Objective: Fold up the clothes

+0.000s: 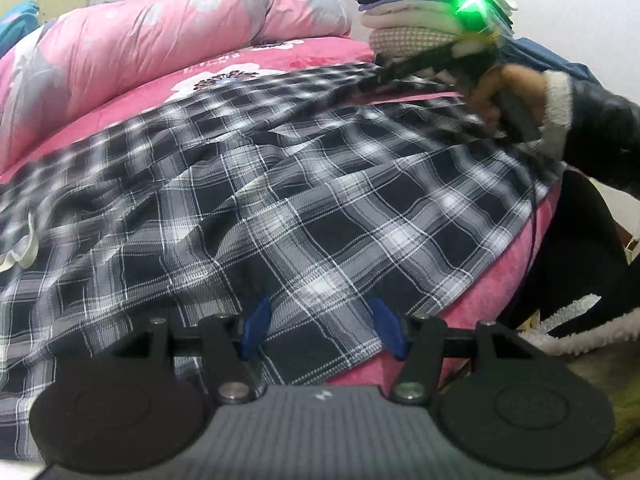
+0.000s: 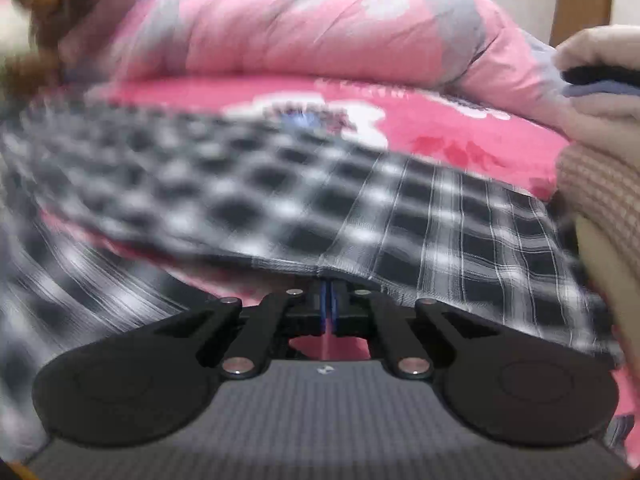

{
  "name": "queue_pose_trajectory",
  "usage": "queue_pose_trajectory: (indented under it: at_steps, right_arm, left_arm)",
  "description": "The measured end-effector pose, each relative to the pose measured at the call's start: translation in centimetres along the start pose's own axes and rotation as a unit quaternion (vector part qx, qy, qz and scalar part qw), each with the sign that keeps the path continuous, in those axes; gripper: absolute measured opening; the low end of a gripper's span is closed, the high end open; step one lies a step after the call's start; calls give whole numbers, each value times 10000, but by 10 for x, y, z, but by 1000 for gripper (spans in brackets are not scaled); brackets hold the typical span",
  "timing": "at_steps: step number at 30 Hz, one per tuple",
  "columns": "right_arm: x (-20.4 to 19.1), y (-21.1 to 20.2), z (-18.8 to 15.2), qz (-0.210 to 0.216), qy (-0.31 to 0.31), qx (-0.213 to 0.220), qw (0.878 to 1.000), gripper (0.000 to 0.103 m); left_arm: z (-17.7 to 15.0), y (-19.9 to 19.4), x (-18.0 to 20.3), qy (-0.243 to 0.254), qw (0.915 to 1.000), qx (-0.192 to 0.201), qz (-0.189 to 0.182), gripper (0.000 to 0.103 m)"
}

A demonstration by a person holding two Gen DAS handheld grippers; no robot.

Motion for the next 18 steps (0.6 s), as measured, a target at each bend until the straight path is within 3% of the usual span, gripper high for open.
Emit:
queue_pose_trajectory:
  at_steps: [4, 8, 10, 12, 13, 15, 18]
  right_arm:
    - [-60, -28, 1, 1451, -653, -237, 9870, 4]
    - [-86, 27, -14, 897, -1284, -938, 9832, 1]
    - [-73, 48, -5, 830, -776, -907, 9894, 0]
    - [-55, 52, 14, 314, -83, -926, 9952, 3]
    - [-55, 49, 18, 215, -41, -901, 9957, 7]
    - [-71, 33, 24, 720, -20, -905, 9933, 7]
    - [-123, 17, 23, 1762, -360, -1105, 9775, 7]
  left_arm:
    - [-1, 0, 2, -49, 10000, -8, -13, 58]
    - [-3, -1, 4, -67, 9999, -16, -88, 58]
    - [-7, -2, 5, -47, 9999, 2, -126, 58]
    - [-10, -3, 5, -39, 9998, 46, -163, 58]
    - [-11, -3, 5, -42, 9998, 76, -185, 58]
    - [-14, -4, 4, -43, 9996, 145, -237, 60]
    - [-16, -5, 5, -46, 9993, 234, -303, 62]
Point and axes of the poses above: each gripper's, at about its wrist camera, not at the fingertips, and y roughly the way its jaws point, x to its right, z to its top, the point moved 6 cm from there along y, roughly the way its jaws point, and after that the axes turned 4 degrees about -z, right-handed, at the moved point
